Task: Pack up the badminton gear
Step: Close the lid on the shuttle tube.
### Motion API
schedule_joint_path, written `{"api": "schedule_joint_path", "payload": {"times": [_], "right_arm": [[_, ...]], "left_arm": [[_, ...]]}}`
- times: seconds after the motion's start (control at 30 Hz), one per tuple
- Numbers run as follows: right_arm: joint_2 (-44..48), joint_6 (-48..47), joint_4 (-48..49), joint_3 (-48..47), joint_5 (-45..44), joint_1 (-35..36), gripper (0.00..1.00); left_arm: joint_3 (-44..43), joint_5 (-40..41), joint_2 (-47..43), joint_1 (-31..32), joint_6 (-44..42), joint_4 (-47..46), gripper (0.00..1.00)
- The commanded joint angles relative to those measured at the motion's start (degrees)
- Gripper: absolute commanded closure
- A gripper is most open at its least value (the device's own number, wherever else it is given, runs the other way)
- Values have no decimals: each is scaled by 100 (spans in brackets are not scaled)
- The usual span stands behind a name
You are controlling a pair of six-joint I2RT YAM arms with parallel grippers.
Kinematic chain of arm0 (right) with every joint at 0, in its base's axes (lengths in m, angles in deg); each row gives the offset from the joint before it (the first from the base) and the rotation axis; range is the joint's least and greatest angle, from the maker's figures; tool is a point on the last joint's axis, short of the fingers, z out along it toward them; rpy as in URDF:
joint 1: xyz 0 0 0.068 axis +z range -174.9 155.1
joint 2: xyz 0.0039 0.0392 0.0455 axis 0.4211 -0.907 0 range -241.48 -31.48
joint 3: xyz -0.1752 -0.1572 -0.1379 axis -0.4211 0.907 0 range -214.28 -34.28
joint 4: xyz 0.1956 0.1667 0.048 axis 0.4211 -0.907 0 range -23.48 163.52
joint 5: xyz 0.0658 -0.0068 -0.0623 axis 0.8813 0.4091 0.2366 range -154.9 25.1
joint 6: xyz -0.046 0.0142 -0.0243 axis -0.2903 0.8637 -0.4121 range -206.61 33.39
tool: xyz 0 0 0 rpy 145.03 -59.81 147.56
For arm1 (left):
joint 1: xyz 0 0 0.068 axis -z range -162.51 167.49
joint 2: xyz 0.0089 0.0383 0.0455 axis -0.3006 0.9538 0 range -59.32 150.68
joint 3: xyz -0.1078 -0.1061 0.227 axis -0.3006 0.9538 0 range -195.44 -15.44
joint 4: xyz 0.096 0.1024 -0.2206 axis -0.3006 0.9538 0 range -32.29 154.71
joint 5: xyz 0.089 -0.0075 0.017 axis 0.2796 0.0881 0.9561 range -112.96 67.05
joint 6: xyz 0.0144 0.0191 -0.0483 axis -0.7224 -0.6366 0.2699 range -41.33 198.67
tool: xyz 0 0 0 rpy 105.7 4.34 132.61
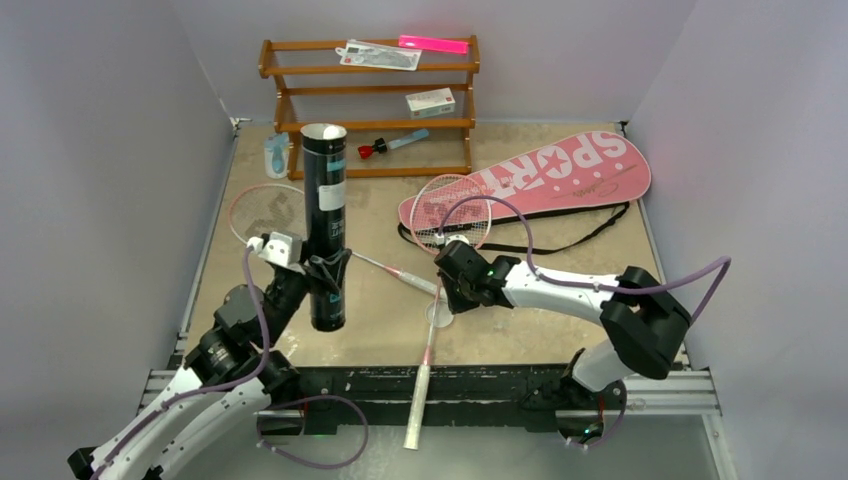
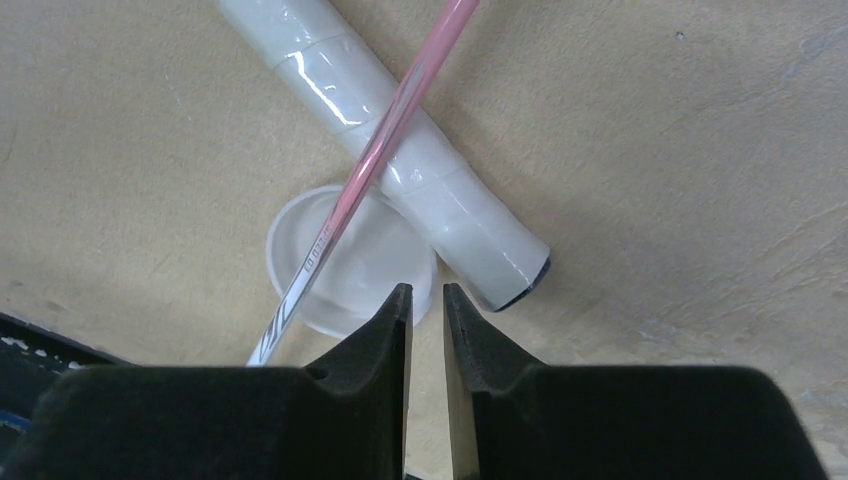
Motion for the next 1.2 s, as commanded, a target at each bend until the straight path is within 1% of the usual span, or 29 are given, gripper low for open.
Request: {"api": "schedule_joint_path", "payload": {"times": [0.0,0.07,0.13,0.2,0.3,0.37,0.43,0.5,0.6,0.63,0.7,0.77,0.87,0.93,1.1,1.17], "right_arm": [[-92,181,230,-238,-115,48,80],[-169,189,227,-258,-138,60,80],[-241,225,214,-258,-186,58,80],[-299,266,160,-238,-264,65,80],[-239,327,118,-118,-328,79,81],[-156,355,101,-2,-350,75,81],[-94,405,47,63,-386,72,84],[-33,403,-8,99,-405,75,85],[33,347,-94,130,-363,80,81],[43,330,-108,134,-316,72,79],[68,293,-77,185,-225,77,78],[82,266,-7,246,-149,74,79],[12,220,-48,219,-181,75,79],[-49,180,-27,184,-115,75,77],[-203,108,105,84,68,76,77],[-240,96,51,17,24,78,76]], "left_arm": [[287,-469,-167,-31,-70,-1348,97],[445,-824,-171,-31,-440,-1552,97],[638,-818,-168,-35,-691,-1709,97],[750,-974,-124,-32,-870,-1818,99],[912,-1428,9,-37,-882,-1999,100],[1105,-1750,100,-31,-601,-2423,100],[1395,-2044,216,-31,-398,-3027,100],[1683,-2220,426,-28,-262,-3683,100],[2144,-2160,809,-31,23,-4806,100],[2348,-2226,938,-31,42,-5270,100],[2688,-2516,1280,-31,-117,-6334,100],[2859,-2703,1725,-30,-283,-7098,100],[3122,-2474,2580,-29,-131,-8597,100],[3332,-2517,3103,-24,-211,-9474,100],[3401,-2577,4249,-29,-350,-11103,100],[3252,-2721,4333,-26,-475,-11037,100]]}}
